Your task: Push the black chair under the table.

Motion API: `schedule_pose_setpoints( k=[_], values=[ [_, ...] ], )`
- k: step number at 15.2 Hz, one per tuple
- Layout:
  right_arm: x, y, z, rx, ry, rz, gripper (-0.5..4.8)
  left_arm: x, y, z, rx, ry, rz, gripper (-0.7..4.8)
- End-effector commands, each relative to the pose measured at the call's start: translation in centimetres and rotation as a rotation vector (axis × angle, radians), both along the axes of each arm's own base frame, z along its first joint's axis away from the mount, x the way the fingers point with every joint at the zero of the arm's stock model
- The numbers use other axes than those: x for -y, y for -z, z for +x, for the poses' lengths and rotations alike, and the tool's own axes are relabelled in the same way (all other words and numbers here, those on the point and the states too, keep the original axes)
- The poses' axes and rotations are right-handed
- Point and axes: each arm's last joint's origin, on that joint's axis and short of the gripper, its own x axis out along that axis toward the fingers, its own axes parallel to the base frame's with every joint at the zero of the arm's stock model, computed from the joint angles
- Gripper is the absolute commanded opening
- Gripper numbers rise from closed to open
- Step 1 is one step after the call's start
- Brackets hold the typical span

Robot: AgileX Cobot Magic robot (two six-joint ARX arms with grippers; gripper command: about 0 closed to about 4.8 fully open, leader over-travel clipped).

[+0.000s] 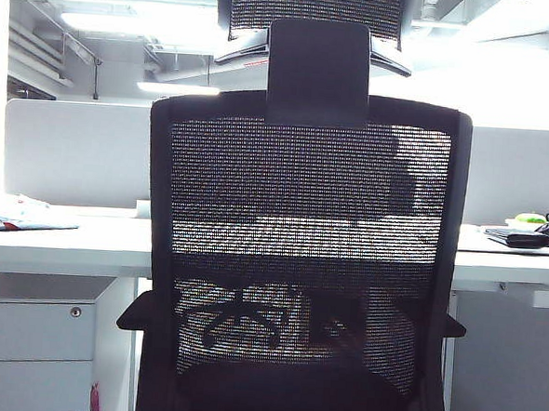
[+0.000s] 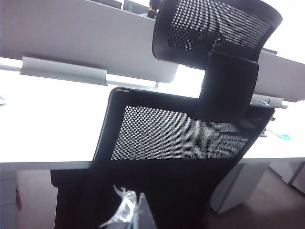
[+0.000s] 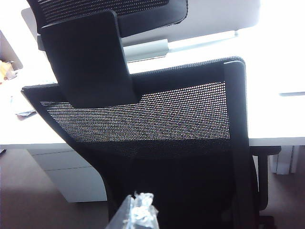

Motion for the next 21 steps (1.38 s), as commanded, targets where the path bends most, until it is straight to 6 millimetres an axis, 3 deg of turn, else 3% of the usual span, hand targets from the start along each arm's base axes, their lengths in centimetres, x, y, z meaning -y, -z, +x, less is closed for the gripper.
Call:
schedule_pose_setpoints(
  k=[1, 5, 7, 9, 13, 16, 21],
  values=[
    [0.0, -0.3, 0.0, 0.022, 0.0, 0.002, -0.05, 0.0, -0.2, 0.0, 0.01, -0.004, -0.003, -0.05],
    [0.0, -0.3, 0.0, 0.022, 0.0, 0.002, -0.05, 0.0, -0.1, 0.0, 0.003, -0.005, 0.006, -0.05],
    [0.0, -0.3, 0.0, 0.022, 0.0, 0.002, -0.05, -0.4, 0.2, -0.1, 0.026, -0.076, 0.183, -0.05],
    [0.0, -0.3, 0.0, 0.022, 0.001, 0.002, -0.05, -1.0, 0.9, 0.0, 0.017, -0.109, 0.194, -0.05],
    [0.0, -0.3, 0.0, 0.022, -0.007, 0.003, -0.05, -2.0, 6.0, 1.2, -0.024, -0.268, 0.187, -0.05],
    [0.0, -0.3, -0.1, 0.023, -0.008, 0.003, -0.05, -2.0, 9.8, 2.4, -0.008, -0.278, 0.15, -0.05],
    [0.0, -0.3, -0.1, 0.022, -0.007, 0.003, -0.05, -2.2, 10.4, 2.5, -0.026, -0.302, 0.183, -0.05]
  ],
)
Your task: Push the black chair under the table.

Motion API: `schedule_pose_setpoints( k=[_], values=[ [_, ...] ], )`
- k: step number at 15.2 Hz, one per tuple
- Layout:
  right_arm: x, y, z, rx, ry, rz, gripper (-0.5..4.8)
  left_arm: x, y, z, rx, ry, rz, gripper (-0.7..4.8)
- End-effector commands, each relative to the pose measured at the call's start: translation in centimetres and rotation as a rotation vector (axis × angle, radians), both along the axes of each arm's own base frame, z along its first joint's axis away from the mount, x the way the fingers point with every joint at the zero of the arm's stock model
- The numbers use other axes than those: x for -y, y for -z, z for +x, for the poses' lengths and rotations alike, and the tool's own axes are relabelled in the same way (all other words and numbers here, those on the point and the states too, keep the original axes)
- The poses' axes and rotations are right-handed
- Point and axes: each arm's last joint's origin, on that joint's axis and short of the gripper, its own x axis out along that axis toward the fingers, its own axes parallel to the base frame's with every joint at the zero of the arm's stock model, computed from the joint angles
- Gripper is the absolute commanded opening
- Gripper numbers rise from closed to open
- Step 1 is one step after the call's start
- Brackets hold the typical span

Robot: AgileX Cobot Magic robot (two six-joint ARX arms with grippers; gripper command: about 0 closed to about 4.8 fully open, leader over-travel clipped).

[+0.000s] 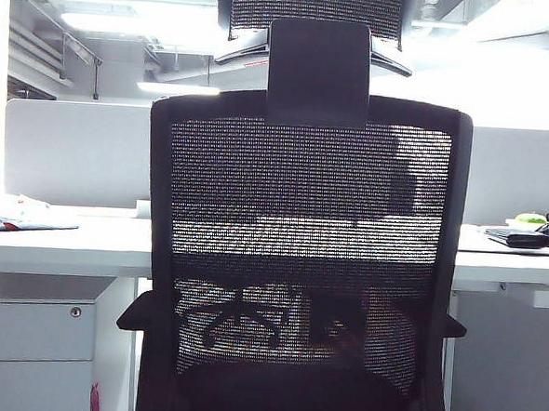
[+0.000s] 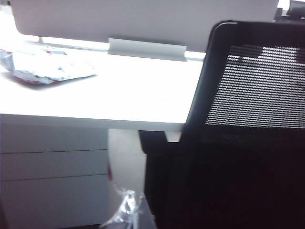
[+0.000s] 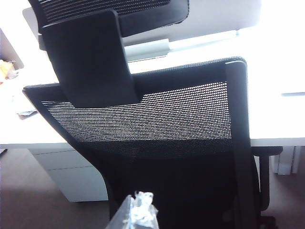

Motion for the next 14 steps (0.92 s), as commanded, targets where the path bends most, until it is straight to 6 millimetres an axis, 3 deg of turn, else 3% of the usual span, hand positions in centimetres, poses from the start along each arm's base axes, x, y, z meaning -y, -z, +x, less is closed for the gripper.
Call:
schedule_pose_setpoints(
  k=[1, 14],
  values=[
    [-0.02, -0.27, -0.04, 0.021, -0.004, 0.003, -0.05, -0.28, -0.08, 0.01, 0.01, -0.033, 0.036, -0.05],
    [-0.02, -0.28, -0.05, 0.022, -0.004, 0.003, -0.05, -0.42, -0.08, 0.01, 0.01, -0.042, 0.038, -0.05]
  ],
)
